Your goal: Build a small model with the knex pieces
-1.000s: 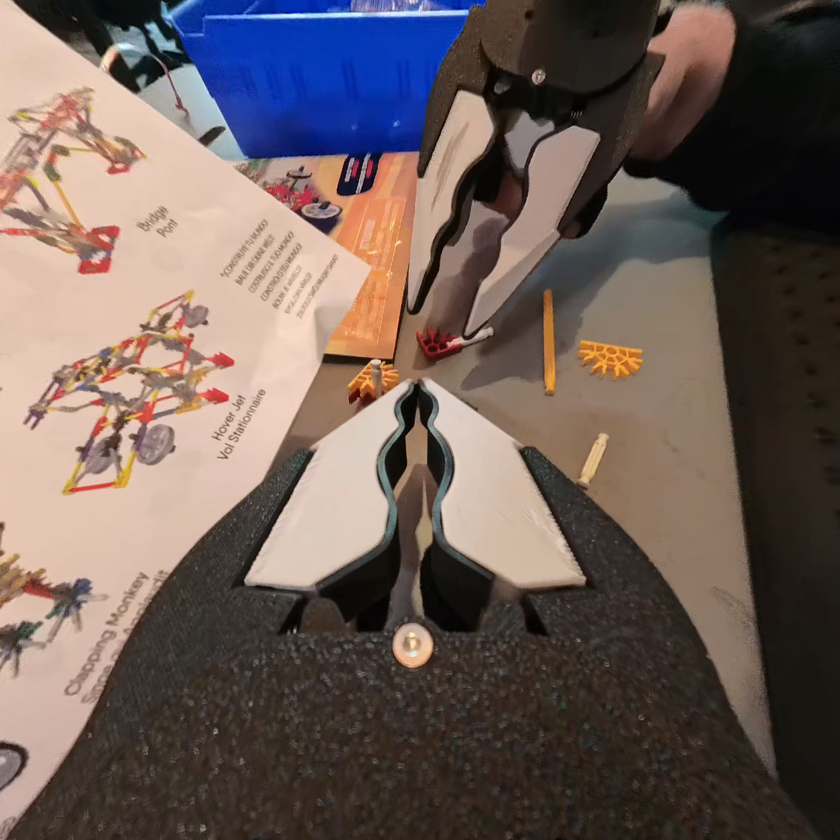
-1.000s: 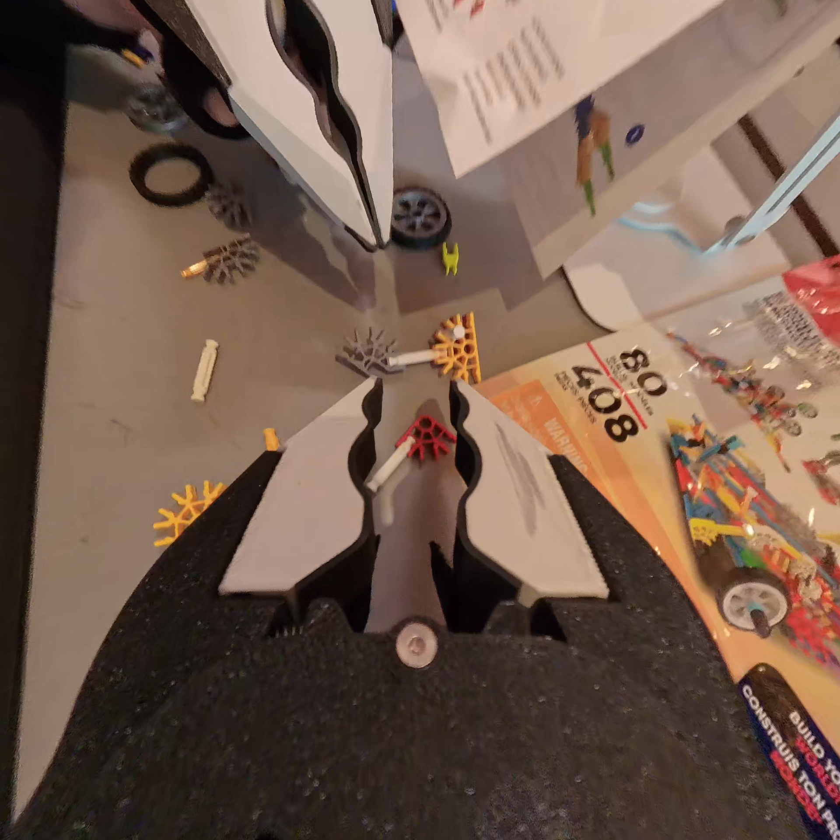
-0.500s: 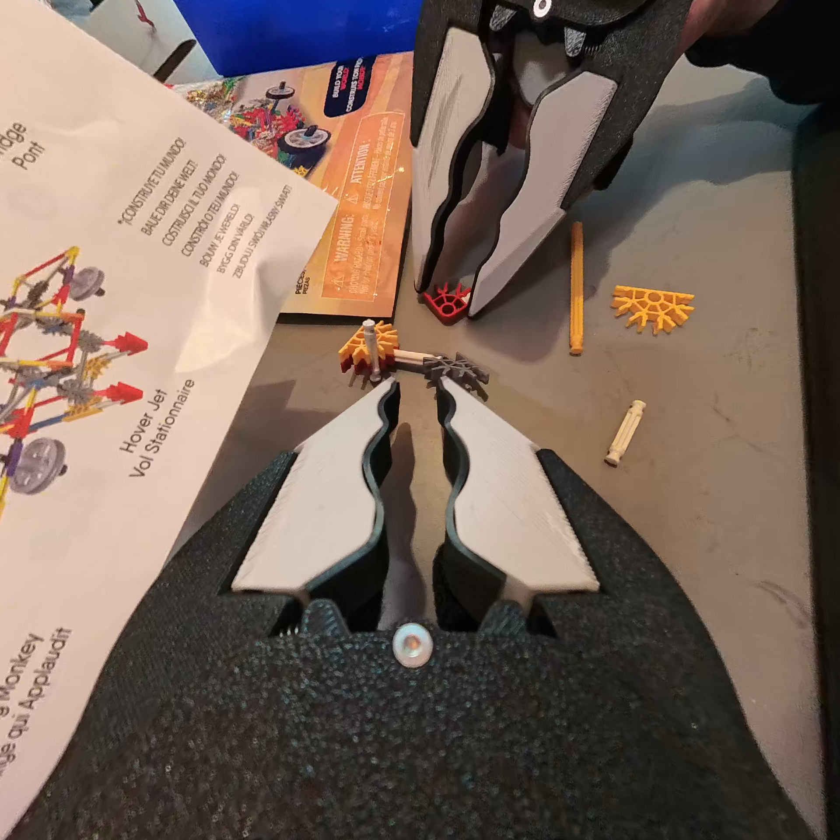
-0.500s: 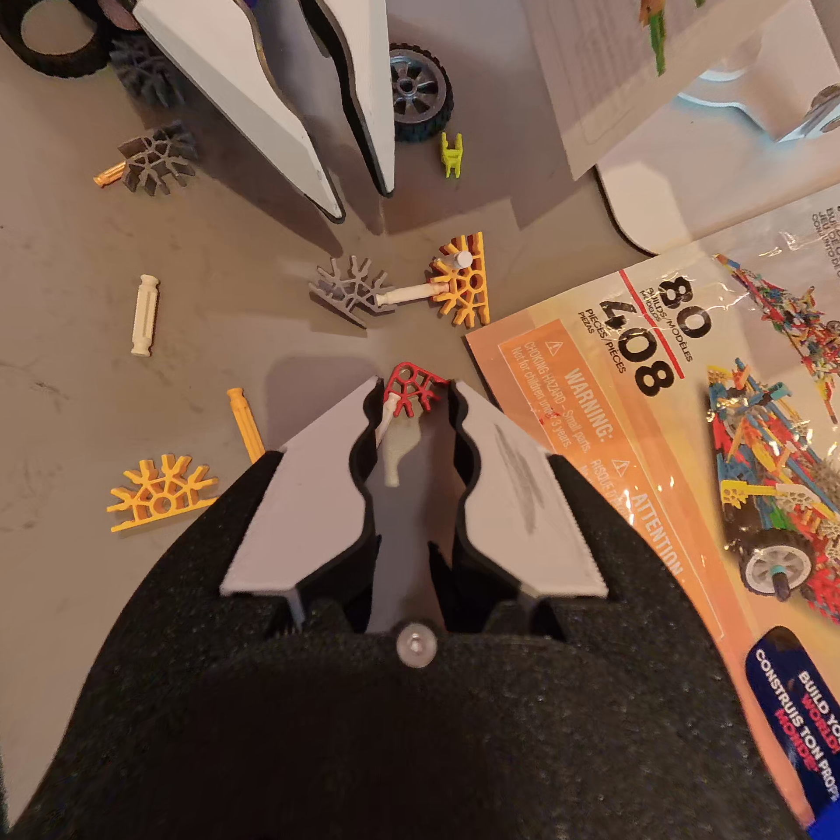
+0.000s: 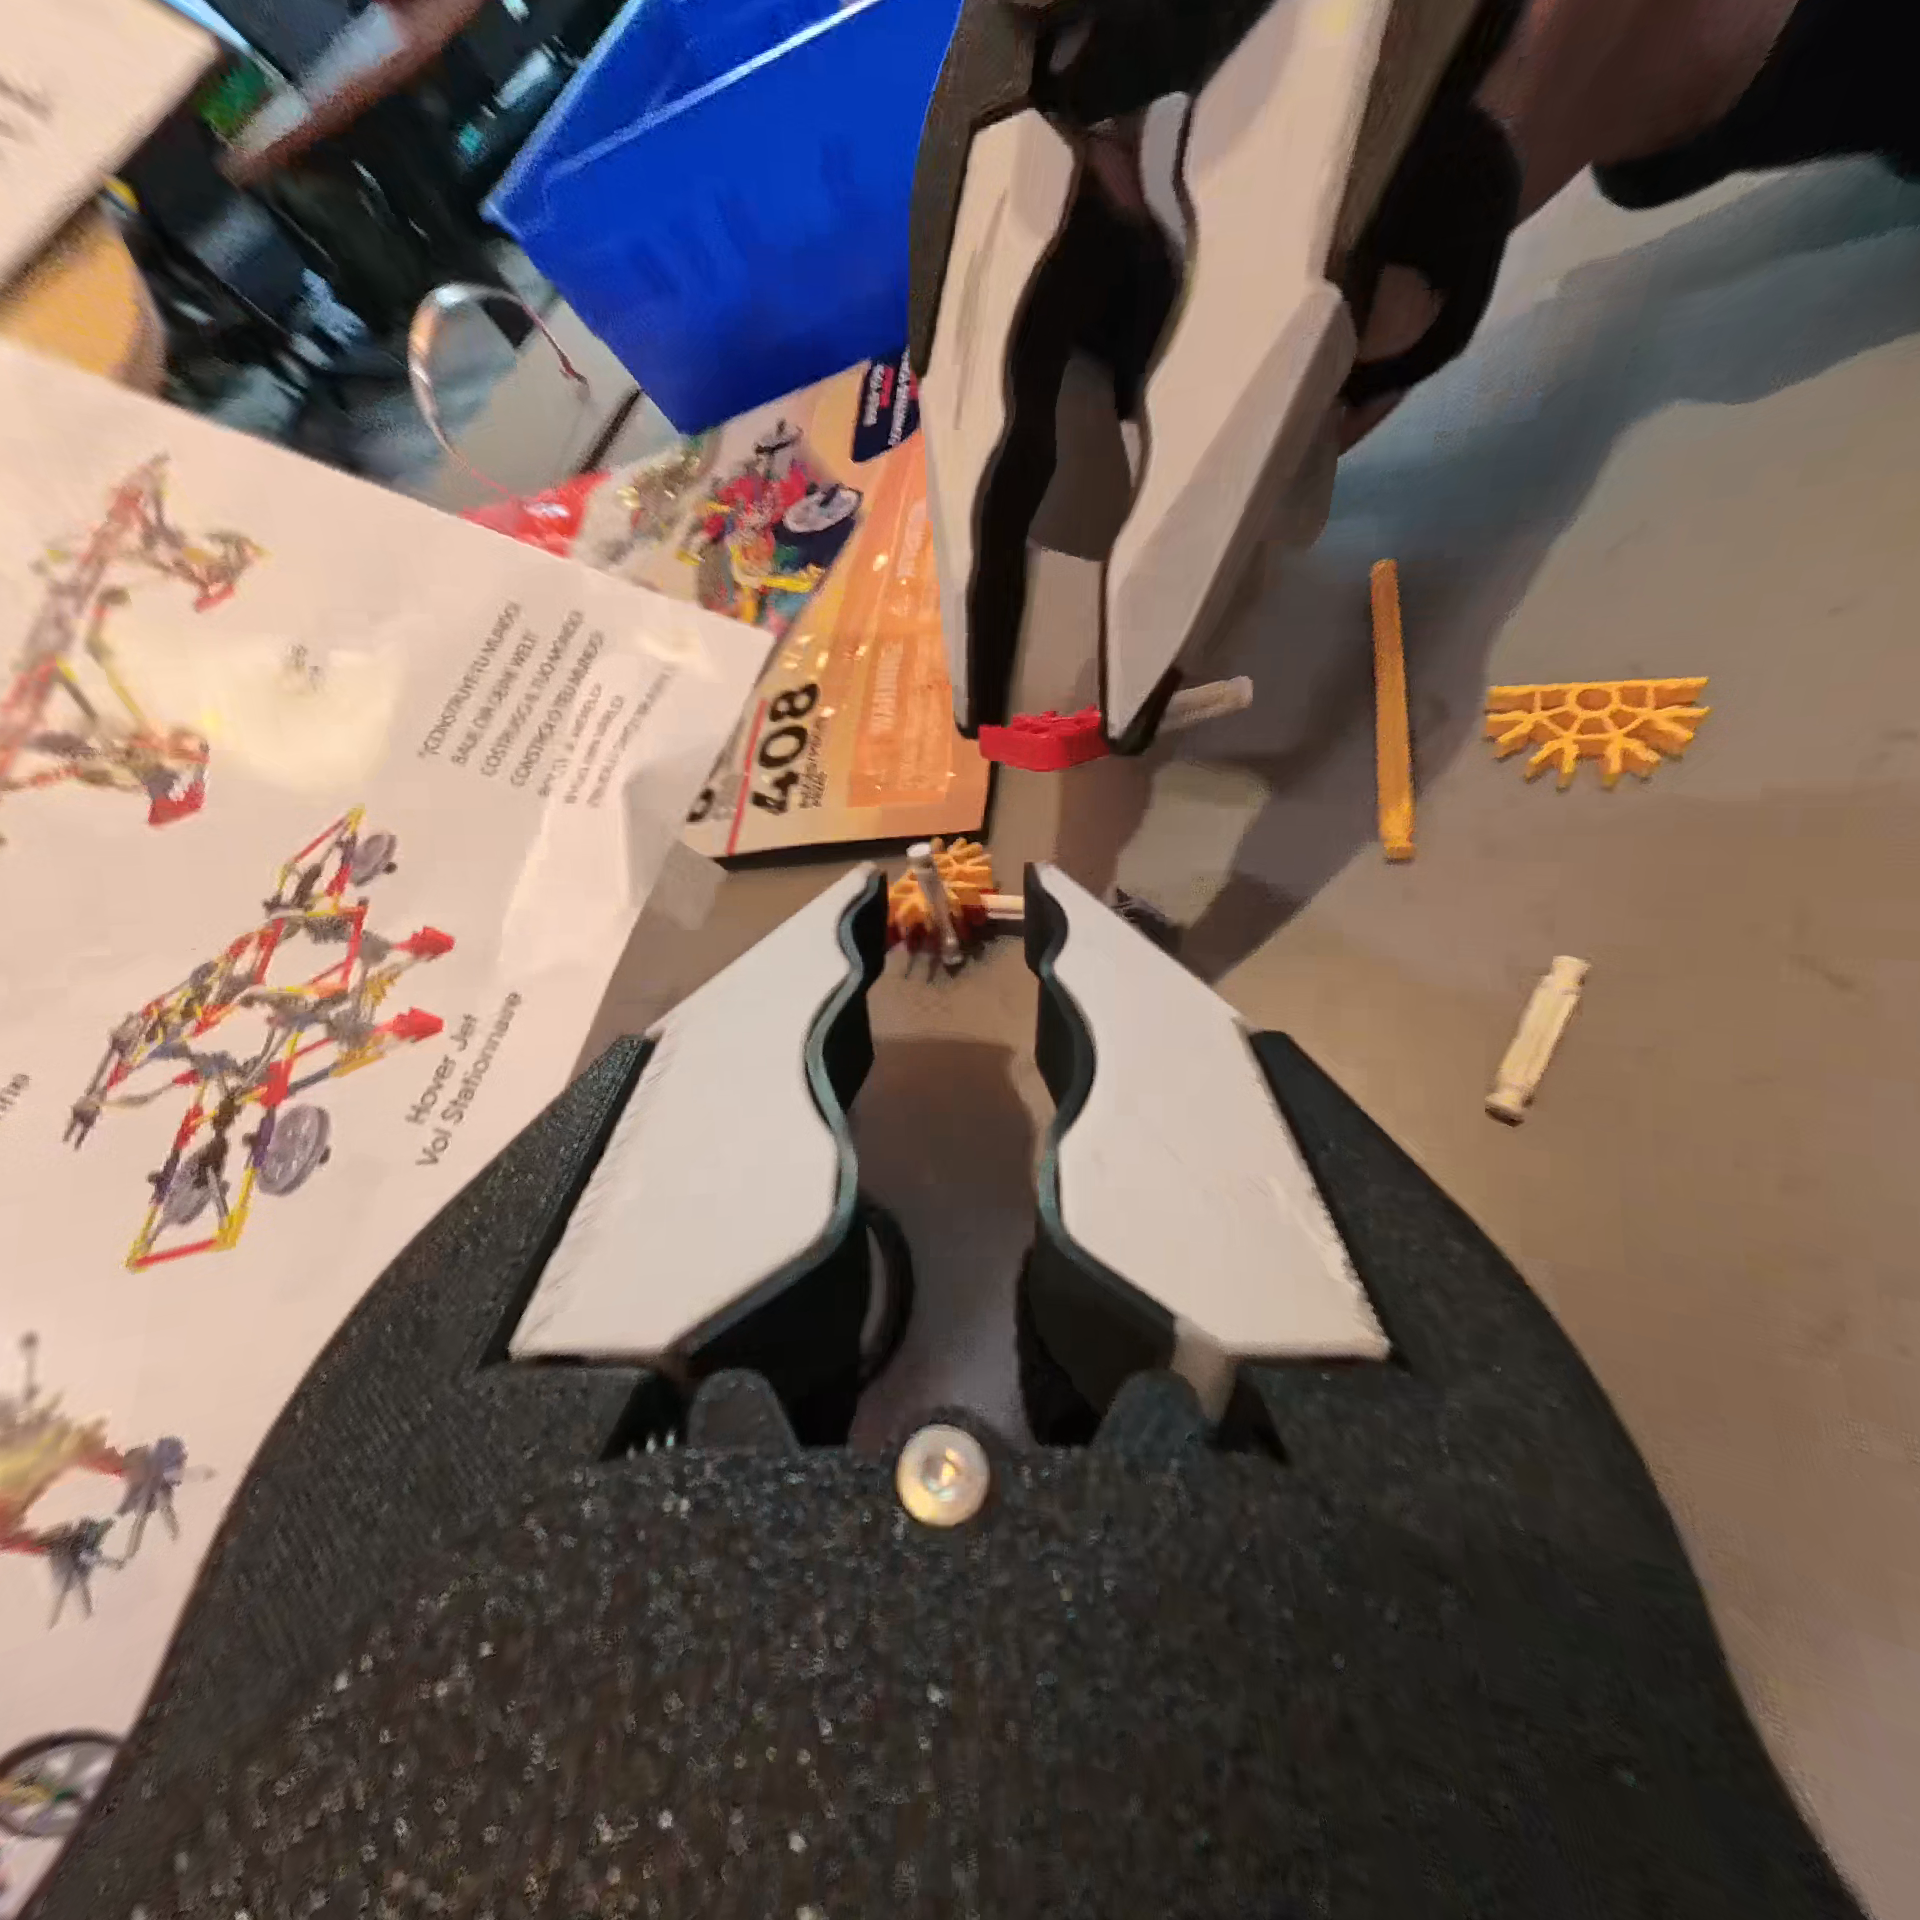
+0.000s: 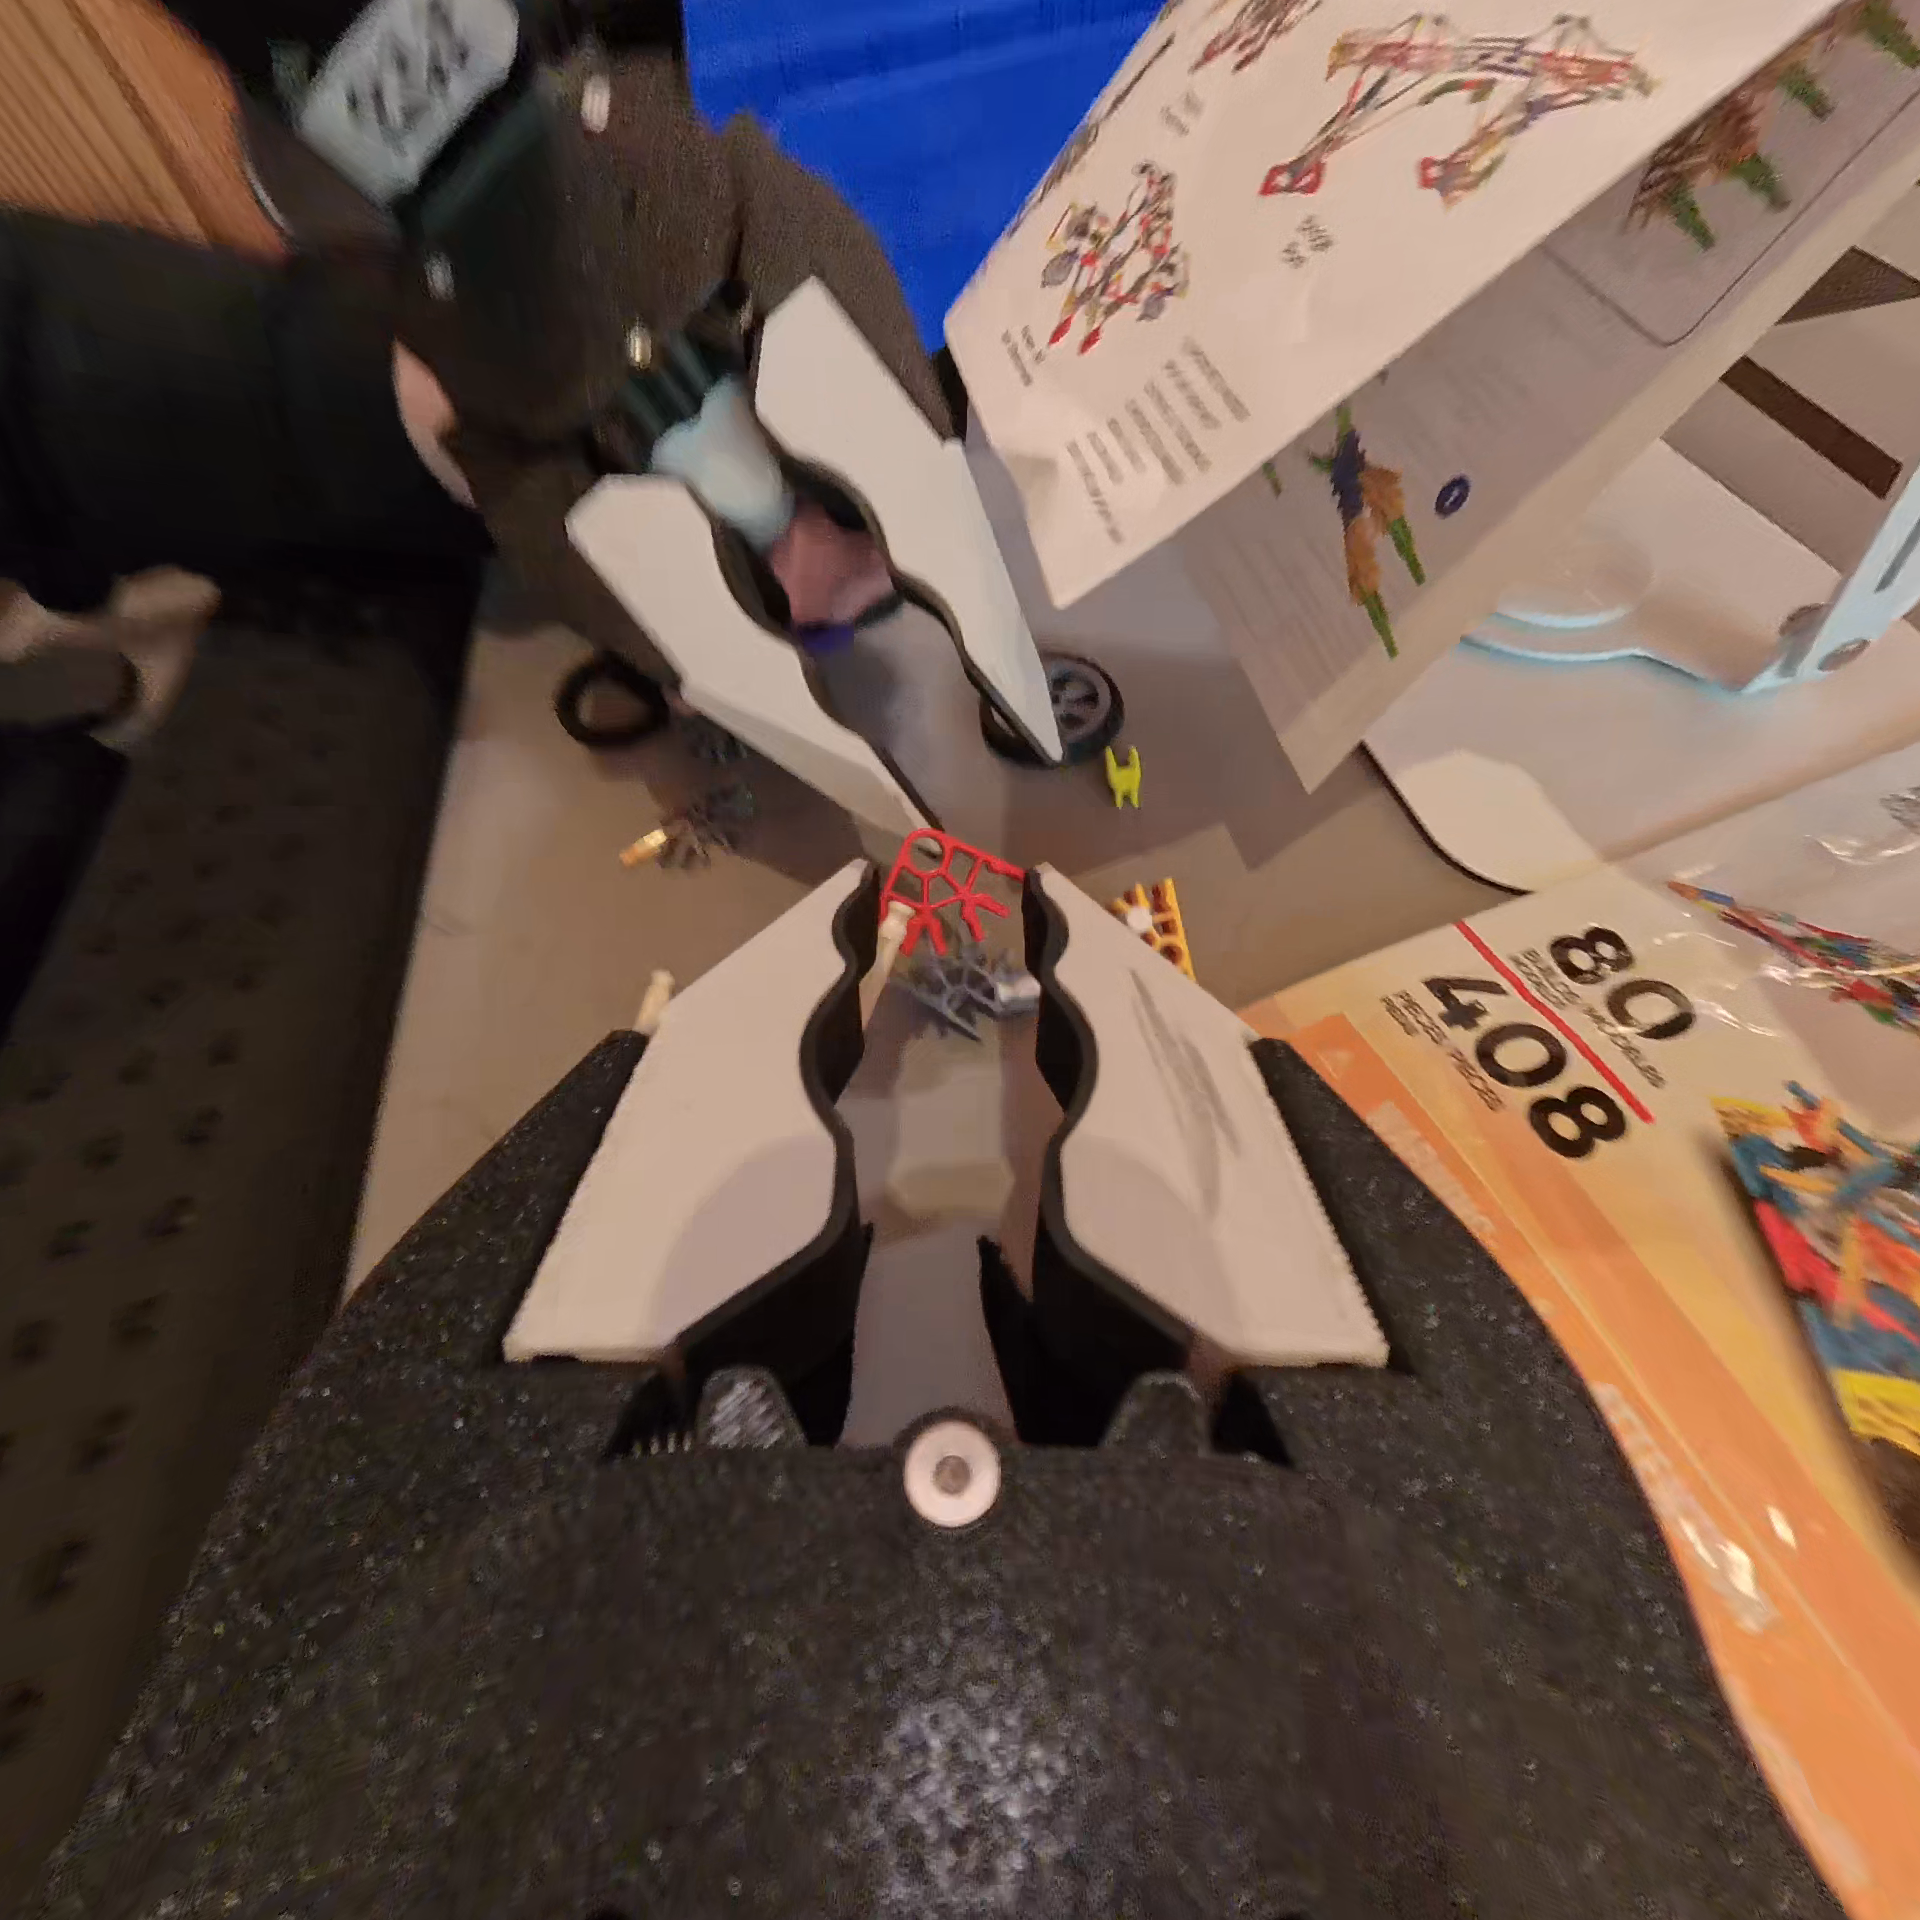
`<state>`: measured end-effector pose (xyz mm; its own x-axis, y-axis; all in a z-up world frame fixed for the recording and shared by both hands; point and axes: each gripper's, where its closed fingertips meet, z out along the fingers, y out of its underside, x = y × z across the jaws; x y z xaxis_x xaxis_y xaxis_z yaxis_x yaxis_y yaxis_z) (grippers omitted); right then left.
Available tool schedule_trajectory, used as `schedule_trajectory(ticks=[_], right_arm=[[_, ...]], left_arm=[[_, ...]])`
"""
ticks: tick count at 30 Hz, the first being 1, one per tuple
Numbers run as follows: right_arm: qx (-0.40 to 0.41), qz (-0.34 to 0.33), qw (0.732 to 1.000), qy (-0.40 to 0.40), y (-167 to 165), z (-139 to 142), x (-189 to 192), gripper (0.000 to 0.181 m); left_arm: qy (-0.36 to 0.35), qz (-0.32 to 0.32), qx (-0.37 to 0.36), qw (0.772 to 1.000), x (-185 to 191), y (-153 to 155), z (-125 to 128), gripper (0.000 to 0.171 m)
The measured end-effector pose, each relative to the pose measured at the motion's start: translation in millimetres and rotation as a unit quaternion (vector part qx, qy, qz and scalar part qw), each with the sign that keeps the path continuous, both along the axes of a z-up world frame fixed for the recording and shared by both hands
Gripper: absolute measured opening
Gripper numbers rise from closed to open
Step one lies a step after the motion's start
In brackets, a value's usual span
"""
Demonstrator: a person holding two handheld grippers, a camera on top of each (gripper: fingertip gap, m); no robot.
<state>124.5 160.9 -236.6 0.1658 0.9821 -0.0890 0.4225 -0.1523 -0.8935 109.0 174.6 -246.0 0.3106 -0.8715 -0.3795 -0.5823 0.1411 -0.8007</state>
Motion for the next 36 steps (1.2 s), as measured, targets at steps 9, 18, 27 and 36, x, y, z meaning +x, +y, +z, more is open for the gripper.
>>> schedule_trajectory(ticks=[9,18,27,36], right_arm=[[-0.126,-0.011,0.983,0.136,7,25,-5,0.026],[-0.153,-0.003,0.975,0.162,2,31,-10,0.026],[-0.16,0.0,0.974,0.161,0,31,-9,0.026],[0.116,-0.024,0.993,-0.014,7,18,6,0.027]], left_arm=[[0.001,0.015,0.161,0.987,13,0,27,0.036],[0.019,0.032,0.251,0.967,19,-1,39,0.028],[0.039,0.023,0.263,0.964,19,-4,33,0.008],[0.093,0.012,0.183,0.979,9,2,7,0.005]])
